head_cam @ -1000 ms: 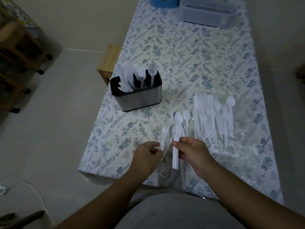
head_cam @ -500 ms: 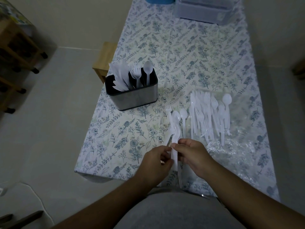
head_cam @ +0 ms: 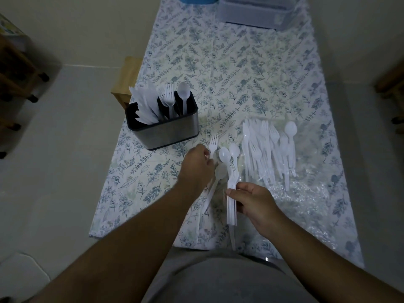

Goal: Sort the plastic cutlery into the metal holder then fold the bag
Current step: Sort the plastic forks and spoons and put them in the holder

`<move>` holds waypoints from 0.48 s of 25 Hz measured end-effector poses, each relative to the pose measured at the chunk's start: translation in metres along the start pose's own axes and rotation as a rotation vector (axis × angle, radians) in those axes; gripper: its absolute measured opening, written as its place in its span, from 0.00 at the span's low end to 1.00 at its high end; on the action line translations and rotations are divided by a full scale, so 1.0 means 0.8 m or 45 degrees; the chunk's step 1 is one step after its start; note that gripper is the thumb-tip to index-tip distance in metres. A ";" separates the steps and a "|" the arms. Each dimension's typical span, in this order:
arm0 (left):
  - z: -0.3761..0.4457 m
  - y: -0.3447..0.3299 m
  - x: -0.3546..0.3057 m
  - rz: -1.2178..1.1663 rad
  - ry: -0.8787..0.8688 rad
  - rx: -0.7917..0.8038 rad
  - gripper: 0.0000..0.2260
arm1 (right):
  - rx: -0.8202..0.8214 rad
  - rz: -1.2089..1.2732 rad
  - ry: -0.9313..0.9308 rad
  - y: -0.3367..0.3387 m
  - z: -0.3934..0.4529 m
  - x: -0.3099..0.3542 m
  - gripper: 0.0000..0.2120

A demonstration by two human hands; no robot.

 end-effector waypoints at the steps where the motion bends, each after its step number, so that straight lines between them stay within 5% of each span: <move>1: 0.015 -0.006 0.001 0.065 -0.020 0.025 0.08 | -0.010 0.016 0.008 0.003 0.000 0.002 0.11; 6: 0.029 0.001 0.006 0.327 -0.091 0.131 0.12 | -0.049 0.092 0.035 0.017 -0.001 0.007 0.15; 12: -0.087 -0.002 -0.021 -0.446 0.097 0.268 0.15 | 0.047 0.052 0.087 0.007 -0.008 0.014 0.08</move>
Point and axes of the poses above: each hand's wrist, its own z-axis towards the middle knuckle, its own y-axis out of the back of the hand, x = y × z, the point moved 6 cm from there along z, towards the middle knuckle, and after that the axes turned 9 degrees about -y, right-handed, at the moved point
